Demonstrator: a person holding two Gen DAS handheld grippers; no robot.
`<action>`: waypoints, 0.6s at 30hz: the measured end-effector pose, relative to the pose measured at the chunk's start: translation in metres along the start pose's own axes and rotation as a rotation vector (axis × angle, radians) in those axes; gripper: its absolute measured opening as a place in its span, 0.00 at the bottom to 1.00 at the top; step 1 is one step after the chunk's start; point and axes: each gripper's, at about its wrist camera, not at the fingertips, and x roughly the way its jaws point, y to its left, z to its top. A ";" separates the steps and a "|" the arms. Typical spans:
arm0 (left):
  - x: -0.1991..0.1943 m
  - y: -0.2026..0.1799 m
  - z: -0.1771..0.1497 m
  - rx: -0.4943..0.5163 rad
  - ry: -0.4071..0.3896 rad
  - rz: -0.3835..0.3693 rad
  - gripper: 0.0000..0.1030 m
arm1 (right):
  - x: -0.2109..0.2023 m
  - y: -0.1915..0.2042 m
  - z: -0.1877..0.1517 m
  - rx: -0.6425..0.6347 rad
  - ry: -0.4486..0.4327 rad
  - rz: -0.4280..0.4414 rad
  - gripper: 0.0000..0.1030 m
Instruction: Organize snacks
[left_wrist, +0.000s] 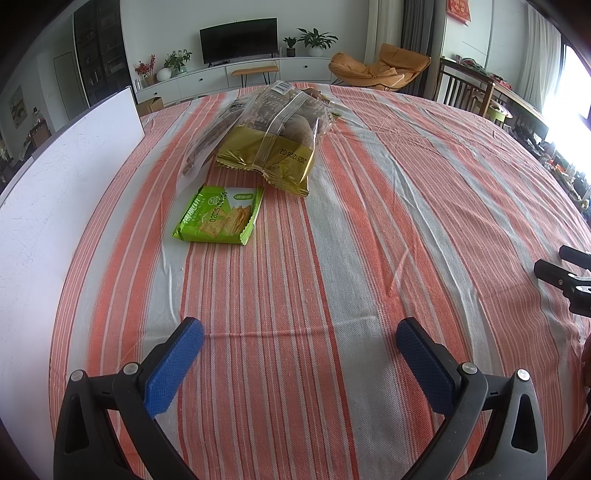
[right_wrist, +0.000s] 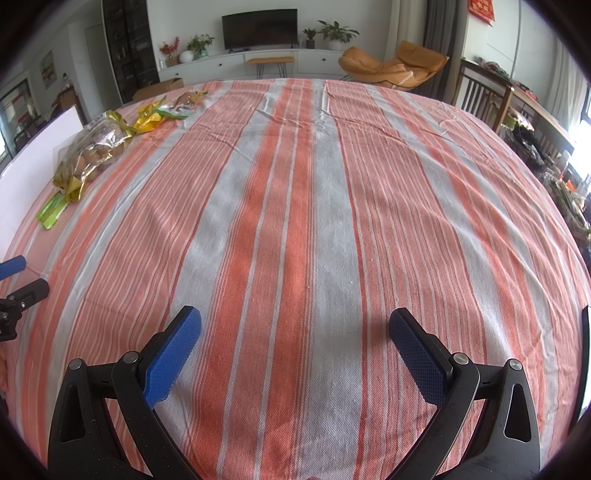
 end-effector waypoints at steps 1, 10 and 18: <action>0.000 0.000 0.000 0.000 0.000 0.000 1.00 | 0.000 0.000 0.000 0.000 0.000 0.000 1.00; 0.000 0.000 0.000 0.000 0.000 0.000 1.00 | 0.000 0.000 0.000 0.000 0.000 0.000 1.00; -0.021 0.015 -0.009 -0.023 0.026 -0.119 1.00 | 0.000 0.000 0.000 0.000 0.000 0.000 1.00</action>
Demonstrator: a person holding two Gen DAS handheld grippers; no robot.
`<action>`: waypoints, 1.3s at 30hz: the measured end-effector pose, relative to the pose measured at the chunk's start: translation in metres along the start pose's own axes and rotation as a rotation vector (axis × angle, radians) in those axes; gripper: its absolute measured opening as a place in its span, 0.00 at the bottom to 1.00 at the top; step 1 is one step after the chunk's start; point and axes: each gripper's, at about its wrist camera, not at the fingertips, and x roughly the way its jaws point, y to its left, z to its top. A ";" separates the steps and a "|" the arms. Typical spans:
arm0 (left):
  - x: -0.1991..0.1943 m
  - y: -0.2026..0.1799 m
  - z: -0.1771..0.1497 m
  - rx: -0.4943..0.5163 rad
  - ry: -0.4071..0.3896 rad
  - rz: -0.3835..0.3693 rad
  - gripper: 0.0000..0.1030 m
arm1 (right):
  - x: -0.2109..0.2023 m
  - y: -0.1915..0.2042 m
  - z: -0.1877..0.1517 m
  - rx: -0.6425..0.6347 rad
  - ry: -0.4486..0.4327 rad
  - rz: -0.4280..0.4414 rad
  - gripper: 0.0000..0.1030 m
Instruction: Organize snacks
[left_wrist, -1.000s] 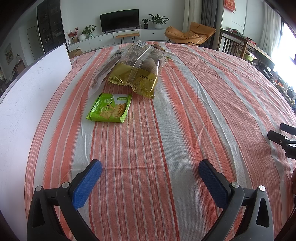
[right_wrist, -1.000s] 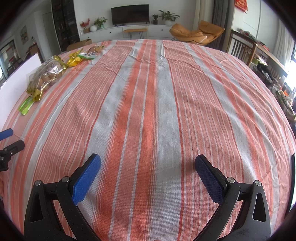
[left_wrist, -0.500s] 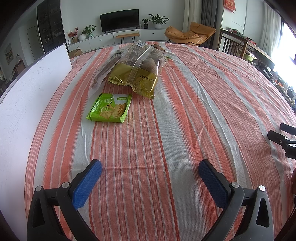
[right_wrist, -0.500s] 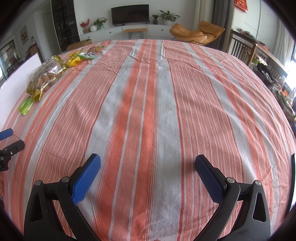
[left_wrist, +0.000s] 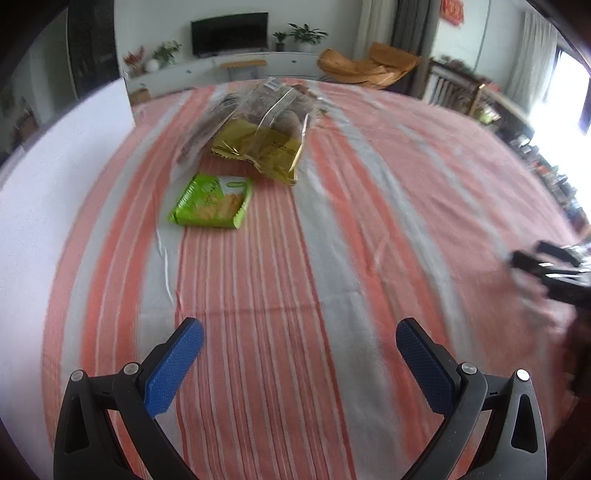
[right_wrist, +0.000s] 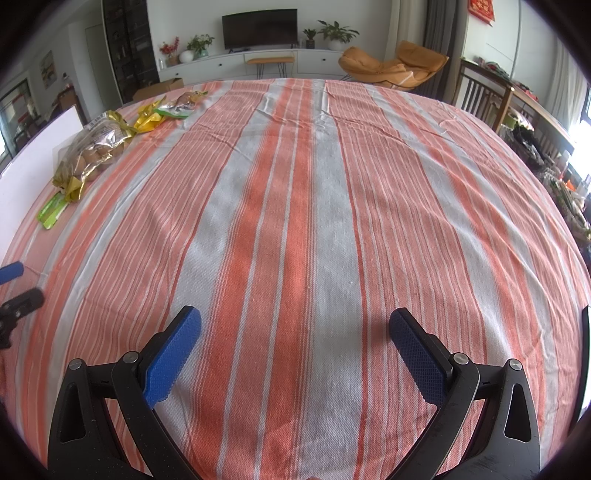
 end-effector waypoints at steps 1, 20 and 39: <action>-0.006 0.007 0.002 -0.016 -0.006 -0.018 1.00 | 0.000 0.000 0.000 0.000 0.000 0.000 1.00; 0.043 0.059 0.080 -0.045 0.050 0.079 0.49 | 0.000 0.000 0.000 0.000 0.000 0.000 1.00; 0.019 0.056 0.012 -0.050 -0.026 0.170 1.00 | 0.000 0.000 0.000 0.000 0.001 0.000 1.00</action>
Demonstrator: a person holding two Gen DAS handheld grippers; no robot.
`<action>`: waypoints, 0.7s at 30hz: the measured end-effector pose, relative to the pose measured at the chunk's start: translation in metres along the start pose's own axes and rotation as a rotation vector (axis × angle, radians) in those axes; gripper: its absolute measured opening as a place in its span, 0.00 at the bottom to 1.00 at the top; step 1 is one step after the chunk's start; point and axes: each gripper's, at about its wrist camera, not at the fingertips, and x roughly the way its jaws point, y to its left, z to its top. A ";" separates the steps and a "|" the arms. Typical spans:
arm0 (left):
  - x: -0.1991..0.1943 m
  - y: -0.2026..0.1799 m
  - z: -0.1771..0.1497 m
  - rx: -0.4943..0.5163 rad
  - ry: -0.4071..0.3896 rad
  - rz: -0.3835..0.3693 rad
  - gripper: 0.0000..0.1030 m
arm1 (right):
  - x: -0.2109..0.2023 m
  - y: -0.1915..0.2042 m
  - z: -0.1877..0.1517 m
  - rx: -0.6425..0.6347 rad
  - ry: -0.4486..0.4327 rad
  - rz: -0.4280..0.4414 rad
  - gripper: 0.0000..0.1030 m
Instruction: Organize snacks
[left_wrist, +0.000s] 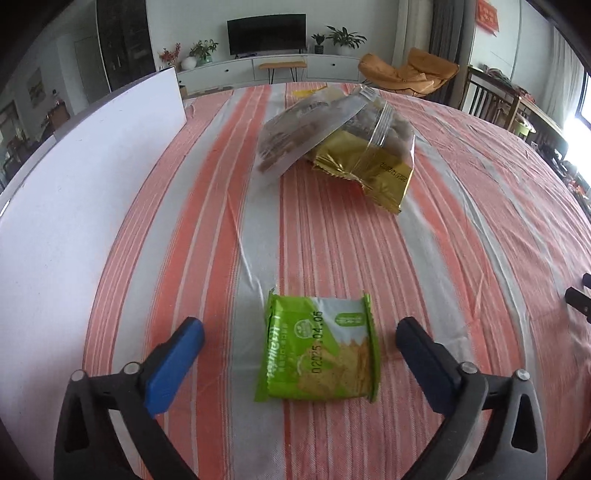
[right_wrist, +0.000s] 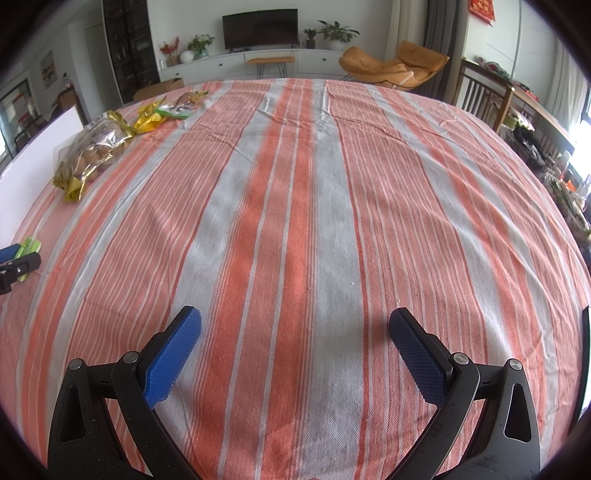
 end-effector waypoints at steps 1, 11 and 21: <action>0.000 -0.001 0.001 0.000 -0.002 0.003 1.00 | 0.000 0.000 0.000 0.000 0.000 0.000 1.00; -0.001 0.002 0.000 -0.002 -0.003 0.006 1.00 | 0.000 0.000 0.000 0.000 0.000 0.000 1.00; -0.001 0.002 0.000 -0.002 -0.003 0.006 1.00 | 0.000 0.000 0.000 0.000 0.000 0.000 1.00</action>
